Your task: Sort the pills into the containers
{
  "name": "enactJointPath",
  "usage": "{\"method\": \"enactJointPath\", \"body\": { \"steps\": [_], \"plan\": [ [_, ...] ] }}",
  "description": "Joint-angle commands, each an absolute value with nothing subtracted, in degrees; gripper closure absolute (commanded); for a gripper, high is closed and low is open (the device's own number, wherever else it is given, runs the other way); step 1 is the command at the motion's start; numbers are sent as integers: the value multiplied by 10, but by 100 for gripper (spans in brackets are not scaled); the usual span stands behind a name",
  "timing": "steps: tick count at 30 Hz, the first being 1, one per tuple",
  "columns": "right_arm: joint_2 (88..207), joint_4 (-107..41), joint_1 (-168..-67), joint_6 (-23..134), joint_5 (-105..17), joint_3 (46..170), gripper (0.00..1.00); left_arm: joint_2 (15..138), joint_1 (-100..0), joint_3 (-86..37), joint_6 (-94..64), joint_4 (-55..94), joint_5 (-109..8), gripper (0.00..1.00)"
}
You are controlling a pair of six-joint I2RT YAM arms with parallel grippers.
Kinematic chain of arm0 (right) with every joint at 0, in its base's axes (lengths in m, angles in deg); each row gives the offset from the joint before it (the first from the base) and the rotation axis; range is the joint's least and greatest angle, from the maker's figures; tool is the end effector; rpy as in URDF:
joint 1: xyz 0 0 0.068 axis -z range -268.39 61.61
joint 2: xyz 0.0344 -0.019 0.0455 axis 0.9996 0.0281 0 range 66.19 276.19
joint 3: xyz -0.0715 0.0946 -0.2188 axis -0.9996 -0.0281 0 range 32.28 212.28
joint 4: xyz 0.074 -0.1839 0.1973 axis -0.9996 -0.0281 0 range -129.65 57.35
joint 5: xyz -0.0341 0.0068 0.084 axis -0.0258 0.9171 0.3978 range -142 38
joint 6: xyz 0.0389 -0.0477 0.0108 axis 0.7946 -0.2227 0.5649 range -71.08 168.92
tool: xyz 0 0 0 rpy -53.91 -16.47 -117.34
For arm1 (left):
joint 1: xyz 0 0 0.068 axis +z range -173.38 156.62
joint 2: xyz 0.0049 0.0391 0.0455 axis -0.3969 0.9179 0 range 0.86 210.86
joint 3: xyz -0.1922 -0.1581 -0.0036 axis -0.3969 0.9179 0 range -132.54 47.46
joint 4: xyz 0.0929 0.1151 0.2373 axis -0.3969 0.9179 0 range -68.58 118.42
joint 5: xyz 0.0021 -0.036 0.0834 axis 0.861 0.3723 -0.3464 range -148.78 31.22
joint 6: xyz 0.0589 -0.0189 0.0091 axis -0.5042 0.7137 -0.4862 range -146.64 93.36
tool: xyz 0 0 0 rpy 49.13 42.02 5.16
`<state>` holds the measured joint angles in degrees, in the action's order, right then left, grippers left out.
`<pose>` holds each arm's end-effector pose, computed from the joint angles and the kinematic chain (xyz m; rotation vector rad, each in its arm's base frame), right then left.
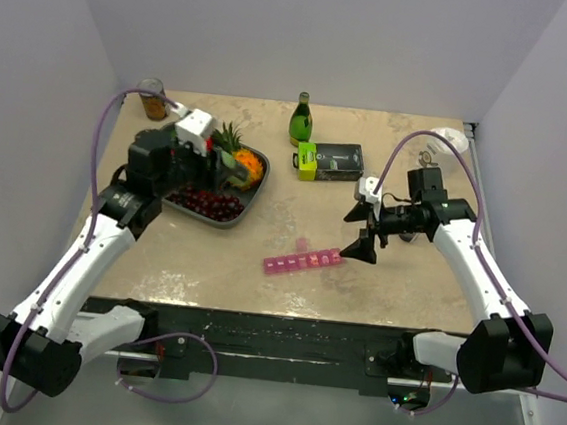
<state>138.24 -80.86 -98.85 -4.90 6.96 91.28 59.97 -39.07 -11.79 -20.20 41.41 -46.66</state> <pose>0.2530 0.0882 0.2535 -1.4118 1.6600 0.9287 0.2618 -0.0839 0.3384 0.2992 1.9134 -0.4615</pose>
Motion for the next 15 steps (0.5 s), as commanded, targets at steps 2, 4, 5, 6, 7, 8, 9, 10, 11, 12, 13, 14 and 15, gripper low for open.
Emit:
{"method": "enactJointPath", "body": {
  "steps": [2,4,5,6,7,8,9,10,11,12,13,14,15],
  "plan": [
    [1354,-883,-990,-141,74,976,4,606,-552,-87,-190,269,-374,100],
    [1352,-905,-990,-143,56,1007,3,616,-582,-74,-179,223,-387,100],
    [1350,-914,-989,-144,50,1016,3,625,-604,-58,-165,192,-387,100],
    [1350,-929,-990,-144,52,1023,2,631,-614,-51,-159,170,-387,100],
    [1350,-935,-990,-144,60,1029,2,637,-623,-43,-151,127,-390,100],
    [1349,-936,-990,-139,69,1028,2,650,-639,-31,-138,107,-388,100],
    [1346,-928,-990,-124,91,1024,2,658,-647,-30,-136,98,-392,100],
    [1344,-919,-991,-116,99,1010,1,665,-653,-29,-134,82,-399,100],
    [1340,-902,-993,-102,104,1001,1,676,-662,-23,-123,68,-397,100],
    [1329,-858,-997,-58,108,990,1,680,-665,-20,-118,56,-394,100],
    [1325,-832,-1002,-36,107,969,1,683,-669,-19,-107,34,-392,100],
    [1321,-805,-1006,-13,103,959,1,688,-674,-12,-102,24,-388,100],
    [1318,-765,-1017,27,99,950,1,690,-676,-11,-97,14,-385,100]
  ]
}}
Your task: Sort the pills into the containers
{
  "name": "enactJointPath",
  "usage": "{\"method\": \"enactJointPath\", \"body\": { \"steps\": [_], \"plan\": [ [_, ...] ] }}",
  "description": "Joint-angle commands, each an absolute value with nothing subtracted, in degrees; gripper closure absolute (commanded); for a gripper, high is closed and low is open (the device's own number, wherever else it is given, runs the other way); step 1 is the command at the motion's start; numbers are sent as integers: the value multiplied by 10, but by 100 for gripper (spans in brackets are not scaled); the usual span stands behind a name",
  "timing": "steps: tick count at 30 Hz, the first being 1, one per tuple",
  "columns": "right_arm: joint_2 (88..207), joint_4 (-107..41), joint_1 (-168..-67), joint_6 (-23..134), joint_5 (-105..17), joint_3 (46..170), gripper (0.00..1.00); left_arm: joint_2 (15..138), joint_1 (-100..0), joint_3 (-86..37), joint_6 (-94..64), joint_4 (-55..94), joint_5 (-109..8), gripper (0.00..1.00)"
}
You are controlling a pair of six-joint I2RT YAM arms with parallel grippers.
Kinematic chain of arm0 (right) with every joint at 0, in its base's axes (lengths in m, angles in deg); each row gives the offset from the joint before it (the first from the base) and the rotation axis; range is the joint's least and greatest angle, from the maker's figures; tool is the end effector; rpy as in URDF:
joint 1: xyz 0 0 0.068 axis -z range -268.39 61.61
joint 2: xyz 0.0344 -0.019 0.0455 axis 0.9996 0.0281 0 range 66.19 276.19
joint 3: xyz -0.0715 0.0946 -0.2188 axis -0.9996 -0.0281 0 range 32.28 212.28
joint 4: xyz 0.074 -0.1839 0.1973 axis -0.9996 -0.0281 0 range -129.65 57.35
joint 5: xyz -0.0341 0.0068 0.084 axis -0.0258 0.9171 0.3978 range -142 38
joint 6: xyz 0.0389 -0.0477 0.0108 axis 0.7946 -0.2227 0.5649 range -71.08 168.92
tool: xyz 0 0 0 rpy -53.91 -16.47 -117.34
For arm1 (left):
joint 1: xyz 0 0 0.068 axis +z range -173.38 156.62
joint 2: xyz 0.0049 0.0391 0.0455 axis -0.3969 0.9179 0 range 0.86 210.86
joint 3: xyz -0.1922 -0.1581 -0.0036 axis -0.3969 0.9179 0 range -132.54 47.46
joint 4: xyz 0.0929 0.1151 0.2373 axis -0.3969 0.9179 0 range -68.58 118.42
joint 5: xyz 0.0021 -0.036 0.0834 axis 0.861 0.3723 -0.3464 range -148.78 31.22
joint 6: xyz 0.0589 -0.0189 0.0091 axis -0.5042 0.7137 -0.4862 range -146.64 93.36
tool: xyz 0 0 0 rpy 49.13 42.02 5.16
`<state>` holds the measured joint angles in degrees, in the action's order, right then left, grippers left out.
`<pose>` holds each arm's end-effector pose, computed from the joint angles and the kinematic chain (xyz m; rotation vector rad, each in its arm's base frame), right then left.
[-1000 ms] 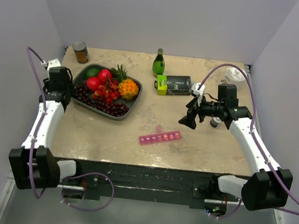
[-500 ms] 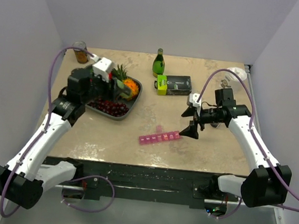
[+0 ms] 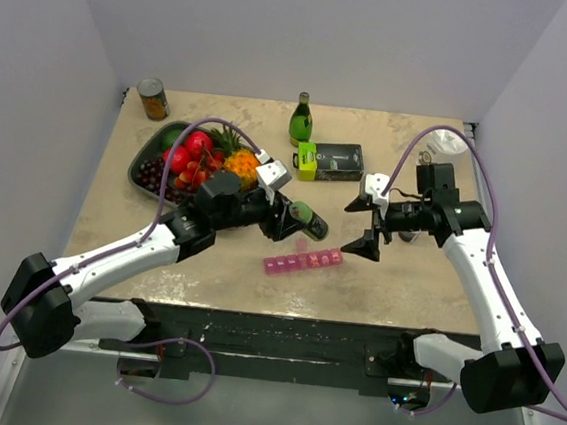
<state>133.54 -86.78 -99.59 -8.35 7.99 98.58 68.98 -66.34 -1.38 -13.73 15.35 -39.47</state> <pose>0.2364 0.0888 0.3092 -1.4719 1.4981 0.8441 0.2205 -0.2268 0.2776 0.7344 1.7554 -0.9834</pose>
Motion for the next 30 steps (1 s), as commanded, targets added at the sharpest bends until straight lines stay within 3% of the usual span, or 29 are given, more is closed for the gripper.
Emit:
{"method": "enactJointPath", "body": {
  "steps": [1,11,13,14,15,18,22,23,24,26,27,30],
  "plan": [
    [1318,-752,-1024,36,89,942,1,691,-678,-7,-85,-6,-380,100],
    [1364,-676,-1077,115,58,939,2,723,-703,18,-19,-111,-360,100],
    [1365,-661,-1080,127,56,933,9,724,-705,25,-7,-130,-366,100],
    [1366,-658,-1082,133,57,932,14,724,-705,29,-3,-138,-370,100],
    [1366,-657,-1083,135,59,930,31,724,-705,32,0,-143,-375,100],
    [1364,-659,-1084,137,57,925,54,721,-705,42,7,-164,-395,100],
    [1361,-689,-1083,105,100,925,96,715,-705,64,28,-192,-413,100],
    [1361,-701,-1083,85,107,927,100,713,-704,68,31,-197,-417,100],
    [1356,-711,-1083,81,109,930,100,707,-704,73,31,-201,-420,91],
    [1354,-738,-1083,60,100,937,100,684,-702,85,15,-192,-430,62],
    [1354,-751,-1083,46,95,945,100,672,-701,90,3,-178,-433,43],
    [1355,-766,-1083,30,97,943,100,618,-697,117,-65,-166,-427,16]
  ]
}}
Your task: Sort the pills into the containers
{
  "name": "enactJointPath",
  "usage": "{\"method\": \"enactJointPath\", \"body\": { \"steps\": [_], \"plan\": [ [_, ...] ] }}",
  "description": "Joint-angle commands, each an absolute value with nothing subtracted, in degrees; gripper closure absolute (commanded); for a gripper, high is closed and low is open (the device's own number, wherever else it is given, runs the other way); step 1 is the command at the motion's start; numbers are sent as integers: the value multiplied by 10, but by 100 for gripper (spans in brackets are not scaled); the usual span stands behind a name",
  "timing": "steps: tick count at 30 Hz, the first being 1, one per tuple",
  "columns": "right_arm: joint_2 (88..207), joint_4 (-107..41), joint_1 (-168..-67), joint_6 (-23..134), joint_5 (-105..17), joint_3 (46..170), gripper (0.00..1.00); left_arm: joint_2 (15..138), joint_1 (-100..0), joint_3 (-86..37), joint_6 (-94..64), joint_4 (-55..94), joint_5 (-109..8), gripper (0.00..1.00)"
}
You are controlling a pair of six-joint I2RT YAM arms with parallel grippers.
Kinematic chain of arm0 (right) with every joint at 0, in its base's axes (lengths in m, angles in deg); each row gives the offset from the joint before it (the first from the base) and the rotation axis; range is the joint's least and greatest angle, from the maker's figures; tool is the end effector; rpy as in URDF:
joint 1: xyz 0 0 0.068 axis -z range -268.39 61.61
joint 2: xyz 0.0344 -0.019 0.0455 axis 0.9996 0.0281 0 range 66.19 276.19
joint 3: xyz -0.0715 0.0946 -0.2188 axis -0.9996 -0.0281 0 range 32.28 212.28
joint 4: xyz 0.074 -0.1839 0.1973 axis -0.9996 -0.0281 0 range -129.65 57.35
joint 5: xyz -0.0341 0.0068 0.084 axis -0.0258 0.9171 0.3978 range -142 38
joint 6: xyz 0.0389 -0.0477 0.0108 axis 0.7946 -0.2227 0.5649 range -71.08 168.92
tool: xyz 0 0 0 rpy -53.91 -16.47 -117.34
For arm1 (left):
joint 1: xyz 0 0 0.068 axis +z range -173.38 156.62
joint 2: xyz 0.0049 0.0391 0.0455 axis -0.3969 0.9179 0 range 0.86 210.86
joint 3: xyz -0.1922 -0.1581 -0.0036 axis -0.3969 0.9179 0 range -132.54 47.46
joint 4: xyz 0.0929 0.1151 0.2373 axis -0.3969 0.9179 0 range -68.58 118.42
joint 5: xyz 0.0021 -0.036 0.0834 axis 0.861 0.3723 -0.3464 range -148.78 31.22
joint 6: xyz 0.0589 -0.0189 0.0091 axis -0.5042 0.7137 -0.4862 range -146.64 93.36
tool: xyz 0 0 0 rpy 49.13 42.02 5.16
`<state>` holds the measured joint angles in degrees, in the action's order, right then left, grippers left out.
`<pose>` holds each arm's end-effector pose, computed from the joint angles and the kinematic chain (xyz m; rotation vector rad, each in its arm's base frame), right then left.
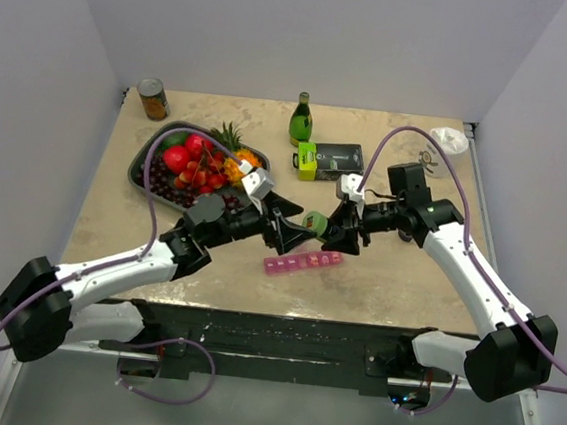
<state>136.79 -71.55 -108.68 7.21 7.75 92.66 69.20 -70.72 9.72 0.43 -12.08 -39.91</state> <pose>0.2442 0.1341 0.2772 -1.4465 1.5466 1.0253 0.1978 -0.2374 0.2589 0.5719 1.5669 -1.2624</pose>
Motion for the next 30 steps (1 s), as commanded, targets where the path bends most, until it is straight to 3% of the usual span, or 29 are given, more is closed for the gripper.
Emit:
{"method": "enactJointPath", "body": {
  "steps": [1,9,15,22,27,30],
  "plan": [
    [1358,-770,-1083,26,101,942,100,593,-695,129,-95,-163,-415,12],
    [1362,-818,-1084,-28,123,945,100,549,-693,161,-288,-143,-273,10],
    [1360,-841,-1090,-61,130,942,100,613,-697,127,-431,-90,-191,11],
    [1361,-842,-1094,-65,126,938,100,667,-706,93,-433,-124,-163,10],
    [1364,-841,-1099,-69,121,934,100,685,-710,101,-400,-174,-165,15],
    [1366,-841,-1101,-70,117,935,100,699,-710,91,-387,-173,-152,28]
  ]
}}
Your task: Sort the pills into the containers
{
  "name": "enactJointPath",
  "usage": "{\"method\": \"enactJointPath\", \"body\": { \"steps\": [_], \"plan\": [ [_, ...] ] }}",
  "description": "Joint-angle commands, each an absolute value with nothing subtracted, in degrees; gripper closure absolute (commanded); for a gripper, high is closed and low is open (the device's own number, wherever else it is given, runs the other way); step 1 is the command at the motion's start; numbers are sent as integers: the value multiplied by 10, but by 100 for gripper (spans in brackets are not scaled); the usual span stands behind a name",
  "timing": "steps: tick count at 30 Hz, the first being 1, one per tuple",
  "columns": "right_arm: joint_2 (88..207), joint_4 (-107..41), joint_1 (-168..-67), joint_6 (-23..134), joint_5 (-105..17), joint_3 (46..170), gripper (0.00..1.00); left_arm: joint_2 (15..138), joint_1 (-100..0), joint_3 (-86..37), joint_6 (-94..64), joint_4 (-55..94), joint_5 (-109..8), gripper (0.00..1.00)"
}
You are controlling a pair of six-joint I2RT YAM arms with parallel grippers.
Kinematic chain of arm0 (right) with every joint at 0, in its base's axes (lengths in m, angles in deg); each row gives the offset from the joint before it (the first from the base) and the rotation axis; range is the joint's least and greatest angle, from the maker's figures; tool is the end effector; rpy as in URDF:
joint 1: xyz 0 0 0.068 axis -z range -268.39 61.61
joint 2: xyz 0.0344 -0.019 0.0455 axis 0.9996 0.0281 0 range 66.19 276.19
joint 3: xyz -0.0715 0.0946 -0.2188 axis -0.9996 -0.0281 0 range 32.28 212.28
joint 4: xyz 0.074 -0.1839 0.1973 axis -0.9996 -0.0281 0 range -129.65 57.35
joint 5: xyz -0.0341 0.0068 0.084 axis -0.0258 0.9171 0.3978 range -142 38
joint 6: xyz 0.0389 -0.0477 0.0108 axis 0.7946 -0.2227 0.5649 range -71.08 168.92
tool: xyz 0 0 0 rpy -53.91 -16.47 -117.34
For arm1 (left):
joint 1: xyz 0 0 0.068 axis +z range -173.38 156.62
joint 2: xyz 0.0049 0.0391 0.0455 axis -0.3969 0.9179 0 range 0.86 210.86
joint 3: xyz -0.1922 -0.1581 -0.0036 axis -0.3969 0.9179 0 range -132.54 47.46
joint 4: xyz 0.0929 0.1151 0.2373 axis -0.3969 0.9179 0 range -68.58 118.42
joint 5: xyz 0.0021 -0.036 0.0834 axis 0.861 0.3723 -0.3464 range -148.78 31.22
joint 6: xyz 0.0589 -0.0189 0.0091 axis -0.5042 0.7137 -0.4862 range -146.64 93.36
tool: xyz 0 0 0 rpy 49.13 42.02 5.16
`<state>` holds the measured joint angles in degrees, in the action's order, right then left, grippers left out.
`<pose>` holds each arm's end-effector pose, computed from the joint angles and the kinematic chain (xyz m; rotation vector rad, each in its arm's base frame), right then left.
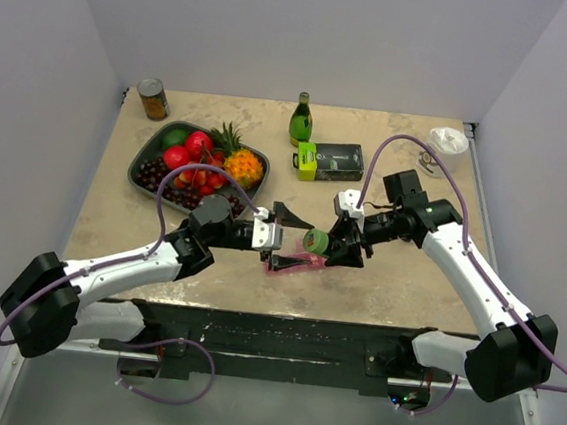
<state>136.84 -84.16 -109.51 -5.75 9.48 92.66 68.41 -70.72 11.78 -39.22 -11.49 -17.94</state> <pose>0.2250 0.1317 0.2659 -1.5858 1.5103 1.0760 0.1769 -0.2378 0.2479 1.2787 1.0458 -1.0185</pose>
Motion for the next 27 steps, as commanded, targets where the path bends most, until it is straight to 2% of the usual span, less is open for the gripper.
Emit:
{"method": "enactJointPath", "body": {
  "steps": [1,7,16,19,20,21,22,26,27],
  "plan": [
    [1365,-841,-1101,-70,116,935,100,703,-710,88,-383,-170,-148,29],
    [1365,-840,-1106,-69,108,932,100,717,-713,94,-348,-200,-143,32],
    [1364,-831,-1110,-63,99,928,100,726,-714,104,-280,-243,-146,46],
    [1362,-828,-1111,-60,94,927,100,730,-713,103,-250,-239,-154,68],
    [1363,-825,-1112,-58,91,927,100,730,-713,103,-240,-238,-160,86],
    [1362,-821,-1111,-54,87,925,100,728,-713,104,-211,-235,-168,97],
    [1358,-813,-1111,-36,82,923,100,727,-713,103,-187,-229,-210,100],
    [1337,-709,-1110,64,17,904,100,707,-713,108,-27,-154,-341,100],
    [1333,-688,-1109,87,-18,893,100,699,-713,98,57,-122,-375,100]
  ]
}}
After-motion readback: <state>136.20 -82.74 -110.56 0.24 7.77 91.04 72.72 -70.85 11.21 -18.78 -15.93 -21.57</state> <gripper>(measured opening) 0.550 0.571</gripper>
